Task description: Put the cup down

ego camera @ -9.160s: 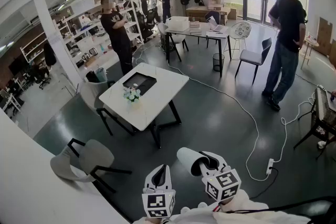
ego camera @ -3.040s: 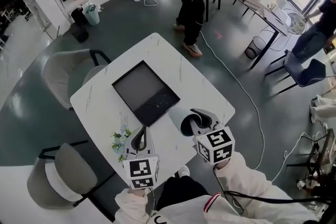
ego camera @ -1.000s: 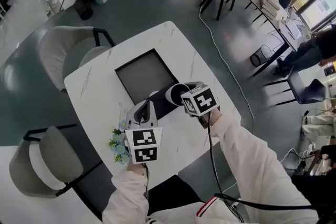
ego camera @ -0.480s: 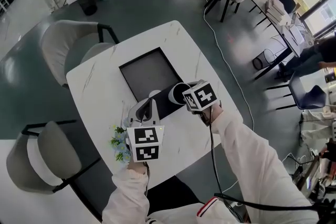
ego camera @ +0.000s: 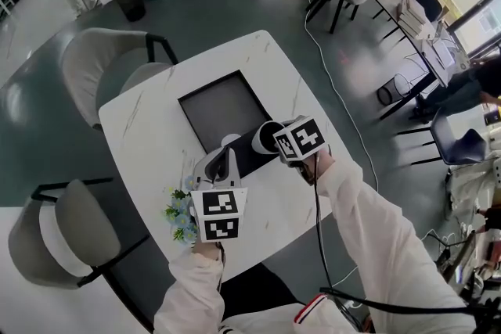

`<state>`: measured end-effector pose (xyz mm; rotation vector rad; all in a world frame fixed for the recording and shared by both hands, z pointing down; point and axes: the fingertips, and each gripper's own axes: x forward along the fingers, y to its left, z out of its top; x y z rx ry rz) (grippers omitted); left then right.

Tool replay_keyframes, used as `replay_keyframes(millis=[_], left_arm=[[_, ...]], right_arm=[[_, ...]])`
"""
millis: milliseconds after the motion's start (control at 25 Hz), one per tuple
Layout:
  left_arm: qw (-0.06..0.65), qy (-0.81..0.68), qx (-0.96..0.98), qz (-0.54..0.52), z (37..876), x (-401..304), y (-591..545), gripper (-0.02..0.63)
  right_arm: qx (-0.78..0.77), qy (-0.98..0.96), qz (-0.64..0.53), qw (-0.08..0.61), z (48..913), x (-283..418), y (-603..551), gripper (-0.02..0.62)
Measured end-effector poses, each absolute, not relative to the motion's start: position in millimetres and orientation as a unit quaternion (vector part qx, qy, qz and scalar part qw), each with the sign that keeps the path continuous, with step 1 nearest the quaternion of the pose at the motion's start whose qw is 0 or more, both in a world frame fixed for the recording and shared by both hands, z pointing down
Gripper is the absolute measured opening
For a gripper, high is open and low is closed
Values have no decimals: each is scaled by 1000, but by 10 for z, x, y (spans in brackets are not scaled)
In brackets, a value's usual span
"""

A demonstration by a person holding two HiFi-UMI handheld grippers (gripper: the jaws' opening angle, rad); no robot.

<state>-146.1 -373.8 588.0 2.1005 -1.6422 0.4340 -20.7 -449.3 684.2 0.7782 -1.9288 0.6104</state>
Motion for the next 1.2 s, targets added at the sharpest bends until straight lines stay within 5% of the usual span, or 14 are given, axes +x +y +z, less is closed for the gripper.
replay_keyframes(millis=[1200], left_arm=[[224,-589,761,151,5873,-1399,-3661,9]], right_arm=[[319,-787,224,479,6827,-323,-4528,60]])
